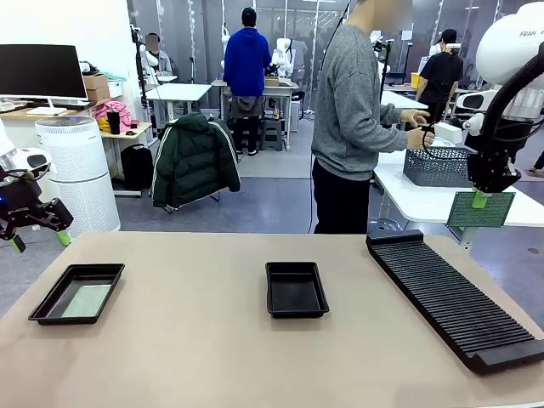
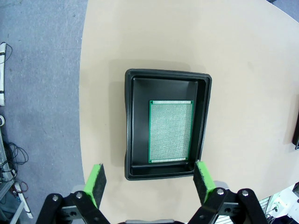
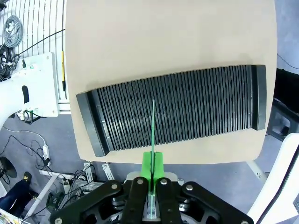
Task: Inspect and transfer BCBs to ESD trays.
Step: Pick up the Blank PCB from the PCB Rack and place it in the right ESD tray.
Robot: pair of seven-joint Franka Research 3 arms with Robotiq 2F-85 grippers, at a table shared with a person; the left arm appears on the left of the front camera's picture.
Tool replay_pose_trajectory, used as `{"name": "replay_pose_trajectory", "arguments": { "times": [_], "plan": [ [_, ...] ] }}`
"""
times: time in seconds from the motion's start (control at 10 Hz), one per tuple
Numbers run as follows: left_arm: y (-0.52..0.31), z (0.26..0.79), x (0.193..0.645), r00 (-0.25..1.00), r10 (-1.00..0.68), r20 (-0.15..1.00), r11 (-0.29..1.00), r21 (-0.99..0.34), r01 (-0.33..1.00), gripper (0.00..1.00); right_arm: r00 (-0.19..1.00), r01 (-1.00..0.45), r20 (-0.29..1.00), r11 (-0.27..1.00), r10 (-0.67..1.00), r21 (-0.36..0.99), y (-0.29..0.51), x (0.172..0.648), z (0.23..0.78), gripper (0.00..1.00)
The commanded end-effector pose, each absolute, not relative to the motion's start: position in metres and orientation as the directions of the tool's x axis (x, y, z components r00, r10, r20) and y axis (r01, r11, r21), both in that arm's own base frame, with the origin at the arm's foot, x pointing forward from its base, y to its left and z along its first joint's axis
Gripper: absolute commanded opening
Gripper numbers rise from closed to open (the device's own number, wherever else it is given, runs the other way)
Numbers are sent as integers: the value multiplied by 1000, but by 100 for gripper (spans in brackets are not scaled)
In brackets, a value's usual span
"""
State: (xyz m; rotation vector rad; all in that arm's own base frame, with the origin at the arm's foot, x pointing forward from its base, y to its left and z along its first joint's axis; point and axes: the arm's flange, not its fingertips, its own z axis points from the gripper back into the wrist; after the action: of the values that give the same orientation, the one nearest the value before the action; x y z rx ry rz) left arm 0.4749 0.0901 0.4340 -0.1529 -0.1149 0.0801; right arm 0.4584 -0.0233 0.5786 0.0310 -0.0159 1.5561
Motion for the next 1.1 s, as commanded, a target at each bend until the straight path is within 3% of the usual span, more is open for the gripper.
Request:
{"name": "replay_pose_trajectory", "arguments": {
  "times": [0.0,0.5,1.0],
  "plan": [
    [92,431,474,990,72,125,985,-164,-51,100,108,-994,65,108,992,2,-13,449,577,2],
    [92,431,474,990,72,125,985,-164,-51,100,366,-929,228,368,902,37,52,426,568,2],
    [92,431,474,990,72,125,985,-164,-51,100,741,-670,327,677,586,304,121,421,524,2]
  ]
}}
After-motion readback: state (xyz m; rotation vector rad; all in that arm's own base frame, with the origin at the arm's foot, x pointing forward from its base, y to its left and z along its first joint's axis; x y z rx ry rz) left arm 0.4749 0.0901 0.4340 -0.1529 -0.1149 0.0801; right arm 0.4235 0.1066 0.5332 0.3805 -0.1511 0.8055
